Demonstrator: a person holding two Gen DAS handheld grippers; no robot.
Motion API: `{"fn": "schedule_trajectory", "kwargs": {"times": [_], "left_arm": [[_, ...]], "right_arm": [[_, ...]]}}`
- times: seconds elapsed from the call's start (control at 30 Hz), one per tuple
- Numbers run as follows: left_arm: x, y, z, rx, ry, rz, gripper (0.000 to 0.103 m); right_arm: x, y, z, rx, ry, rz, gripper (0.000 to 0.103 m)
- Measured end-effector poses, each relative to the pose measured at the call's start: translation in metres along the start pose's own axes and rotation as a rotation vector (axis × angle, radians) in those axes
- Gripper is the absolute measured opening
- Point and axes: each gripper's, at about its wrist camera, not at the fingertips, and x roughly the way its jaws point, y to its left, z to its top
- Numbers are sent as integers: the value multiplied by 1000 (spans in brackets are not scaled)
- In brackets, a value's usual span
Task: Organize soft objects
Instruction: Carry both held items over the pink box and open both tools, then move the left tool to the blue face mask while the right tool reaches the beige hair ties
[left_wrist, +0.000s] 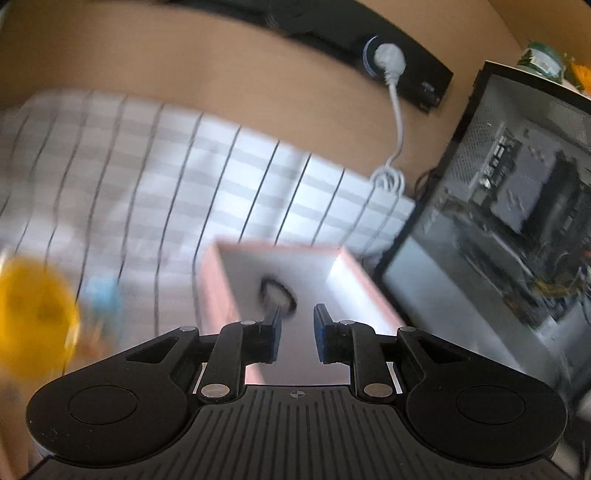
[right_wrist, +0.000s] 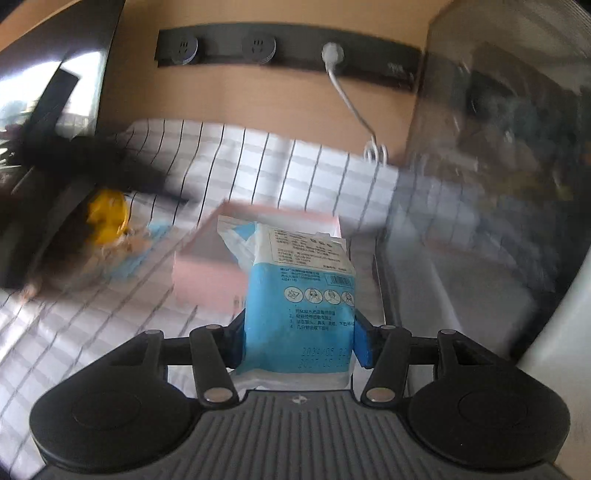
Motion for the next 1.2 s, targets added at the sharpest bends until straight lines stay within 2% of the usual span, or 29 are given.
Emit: {"fn": "schedule_trajectory", "kwargs": {"times": [0.13, 0.17, 0.2, 0.27, 0.33, 0.4, 0.47, 0.53, 0.6, 0.63, 0.7, 0.83, 0.87, 0.9, 0.93, 0.97, 1.0, 1.2], "left_arm": [[-39, 16, -53, -49, 49, 0, 21], [-49, 20, -64, -57, 64, 9, 21], [-57, 23, -77, -69, 79, 18, 21], [-70, 31, -95, -89, 96, 33, 21], [-81, 38, -105, -68, 96, 80, 21], [-90, 45, -109, -34, 79, 157, 21], [-102, 58, -115, -51, 57, 208, 21], [-111, 72, -120, -116, 56, 241, 21], [-121, 81, -125, -147, 59, 252, 21], [-128, 83, -129, -154, 60, 255, 21], [-141, 85, -136, -169, 63, 253, 21], [-167, 86, -149, -204, 57, 249, 21], [-170, 84, -152, -214, 49, 255, 21], [-176, 82, -155, -225, 41, 258, 21], [-180, 81, -158, -231, 37, 256, 21], [-184, 80, -160, -232, 34, 255, 21], [-186, 79, -161, -232, 35, 258, 21], [-181, 89, -160, -274, 49, 274, 21]], "right_arm": [[50, -2, 55, -6, -75, -55, 55], [65, -3, 67, 13, -91, -47, 65], [80, -3, 75, 23, -94, -30, 81], [106, 5, 83, 5, -45, -8, 83], [114, 21, 80, -17, -17, 56, 83], [115, 45, 75, -37, 0, 168, 83], [118, 75, 73, -72, 17, 254, 82], [129, 109, 73, -122, 31, 302, 77], [145, 141, 77, -152, 56, 317, 67], [155, 156, 79, -153, 80, 325, 65], [179, 176, 82, -139, 138, 347, 63], [228, 203, 74, -115, 244, 317, 63], [233, 205, 71, -106, 265, 313, 60], [237, 204, 69, -89, 285, 320, 48], [236, 200, 68, -57, 295, 352, 41], [230, 196, 67, -38, 304, 368, 25], [223, 194, 65, -34, 314, 381, 21], [145, 156, 42, -34, 317, 496, 20]]}}
